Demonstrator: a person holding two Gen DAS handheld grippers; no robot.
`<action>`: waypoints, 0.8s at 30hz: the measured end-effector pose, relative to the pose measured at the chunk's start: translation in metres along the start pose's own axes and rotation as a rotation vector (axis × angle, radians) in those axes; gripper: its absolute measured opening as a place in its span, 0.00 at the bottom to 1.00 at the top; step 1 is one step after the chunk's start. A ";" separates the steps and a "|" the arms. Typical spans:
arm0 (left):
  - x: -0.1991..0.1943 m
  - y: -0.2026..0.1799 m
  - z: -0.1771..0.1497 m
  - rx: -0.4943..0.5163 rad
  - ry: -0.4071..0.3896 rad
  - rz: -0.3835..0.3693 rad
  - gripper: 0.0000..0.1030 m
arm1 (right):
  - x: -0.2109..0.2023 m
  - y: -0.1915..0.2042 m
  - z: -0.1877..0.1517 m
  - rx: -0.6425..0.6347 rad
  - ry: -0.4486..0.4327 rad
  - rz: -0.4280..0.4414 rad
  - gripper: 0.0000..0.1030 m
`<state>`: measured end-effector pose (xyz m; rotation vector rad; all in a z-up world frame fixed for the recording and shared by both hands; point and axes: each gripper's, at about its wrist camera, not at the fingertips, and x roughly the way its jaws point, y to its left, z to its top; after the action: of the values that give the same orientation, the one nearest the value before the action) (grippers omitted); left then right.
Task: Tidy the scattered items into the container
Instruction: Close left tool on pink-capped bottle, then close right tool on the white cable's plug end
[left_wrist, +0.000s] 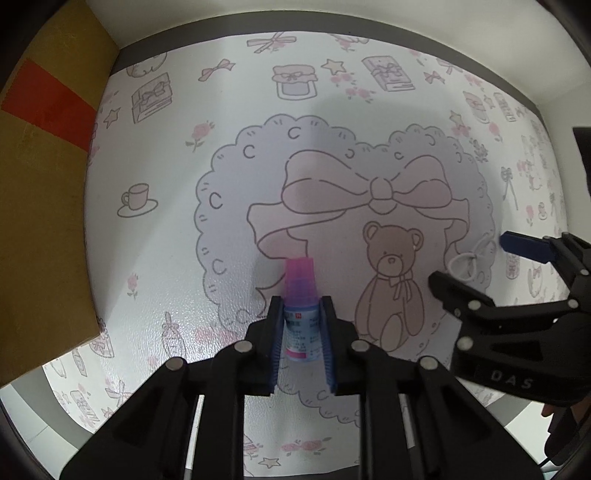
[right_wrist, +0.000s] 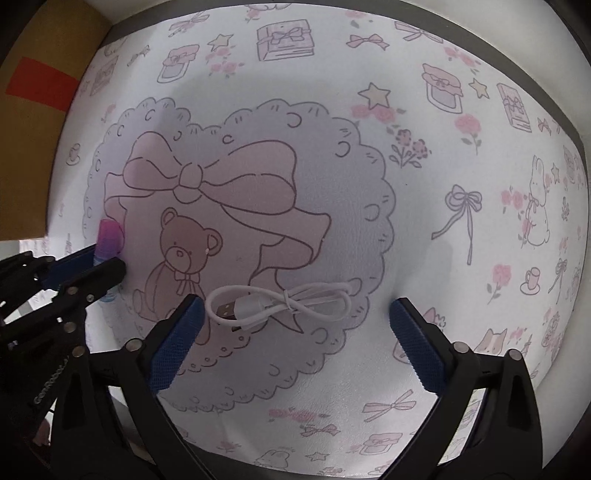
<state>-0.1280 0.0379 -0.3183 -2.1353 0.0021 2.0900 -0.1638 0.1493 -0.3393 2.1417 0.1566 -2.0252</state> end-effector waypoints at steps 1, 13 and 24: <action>0.000 0.000 0.000 0.000 0.001 -0.001 0.18 | 0.000 0.001 0.000 -0.006 -0.003 -0.010 0.96; 0.002 0.001 0.005 -0.011 0.005 -0.007 0.18 | -0.016 -0.005 0.000 0.014 -0.056 -0.061 0.33; 0.003 0.008 0.006 -0.033 0.011 -0.022 0.18 | -0.023 -0.023 -0.003 0.073 -0.070 0.049 0.10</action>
<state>-0.1345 0.0312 -0.3219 -2.1559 -0.0552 2.0801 -0.1674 0.1736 -0.3180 2.0920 0.0202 -2.1054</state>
